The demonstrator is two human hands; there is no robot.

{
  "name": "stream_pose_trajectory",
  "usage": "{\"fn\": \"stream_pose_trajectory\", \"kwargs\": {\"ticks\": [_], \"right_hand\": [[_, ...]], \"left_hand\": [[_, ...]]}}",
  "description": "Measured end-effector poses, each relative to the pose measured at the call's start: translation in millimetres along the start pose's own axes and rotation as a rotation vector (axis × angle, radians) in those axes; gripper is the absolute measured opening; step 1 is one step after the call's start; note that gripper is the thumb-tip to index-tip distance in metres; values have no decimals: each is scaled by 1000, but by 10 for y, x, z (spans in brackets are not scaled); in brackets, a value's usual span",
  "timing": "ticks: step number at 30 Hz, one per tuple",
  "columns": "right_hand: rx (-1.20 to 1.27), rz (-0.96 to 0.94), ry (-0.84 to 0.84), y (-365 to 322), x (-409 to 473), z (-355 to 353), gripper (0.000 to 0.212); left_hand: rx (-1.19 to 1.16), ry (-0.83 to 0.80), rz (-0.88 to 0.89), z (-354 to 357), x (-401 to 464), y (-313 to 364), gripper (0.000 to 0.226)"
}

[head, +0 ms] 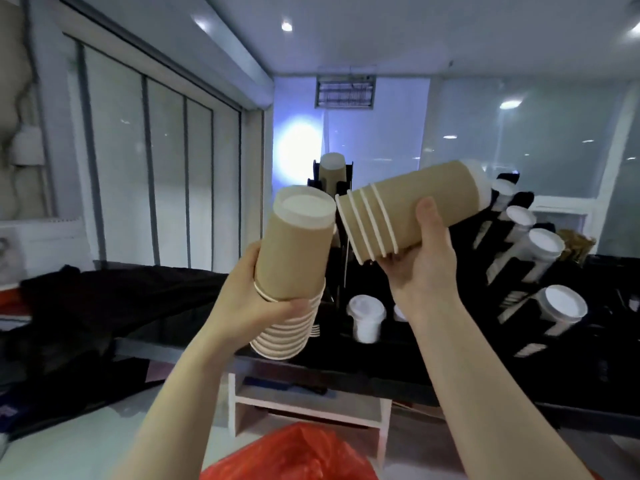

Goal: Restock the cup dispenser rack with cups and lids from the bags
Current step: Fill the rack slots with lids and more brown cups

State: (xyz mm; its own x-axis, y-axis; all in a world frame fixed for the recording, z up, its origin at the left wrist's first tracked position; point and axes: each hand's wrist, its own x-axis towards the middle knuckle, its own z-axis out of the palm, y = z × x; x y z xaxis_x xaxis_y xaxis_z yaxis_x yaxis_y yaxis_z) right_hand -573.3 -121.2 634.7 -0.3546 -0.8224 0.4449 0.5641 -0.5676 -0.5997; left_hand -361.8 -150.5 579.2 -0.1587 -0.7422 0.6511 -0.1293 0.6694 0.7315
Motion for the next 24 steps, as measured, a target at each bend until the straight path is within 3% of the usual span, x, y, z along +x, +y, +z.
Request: {"fn": "stream_pose_trajectory", "kwargs": {"ticks": [3,8,16,24], "right_hand": [[48,12,-40,73,146,260,59],[58,-33,-34,169,439,632,38],[-246,-243,6,238,1070,952,53],[-402,-356,96,279,1818,791,59]], "left_hand": [[-54,28,33,-210,202,109,75],[-182,69,102,-432,646,199,85],[-327,59,217,-507,1538,30,80],[-425,13,167,-175,2410,-274,79]]}}
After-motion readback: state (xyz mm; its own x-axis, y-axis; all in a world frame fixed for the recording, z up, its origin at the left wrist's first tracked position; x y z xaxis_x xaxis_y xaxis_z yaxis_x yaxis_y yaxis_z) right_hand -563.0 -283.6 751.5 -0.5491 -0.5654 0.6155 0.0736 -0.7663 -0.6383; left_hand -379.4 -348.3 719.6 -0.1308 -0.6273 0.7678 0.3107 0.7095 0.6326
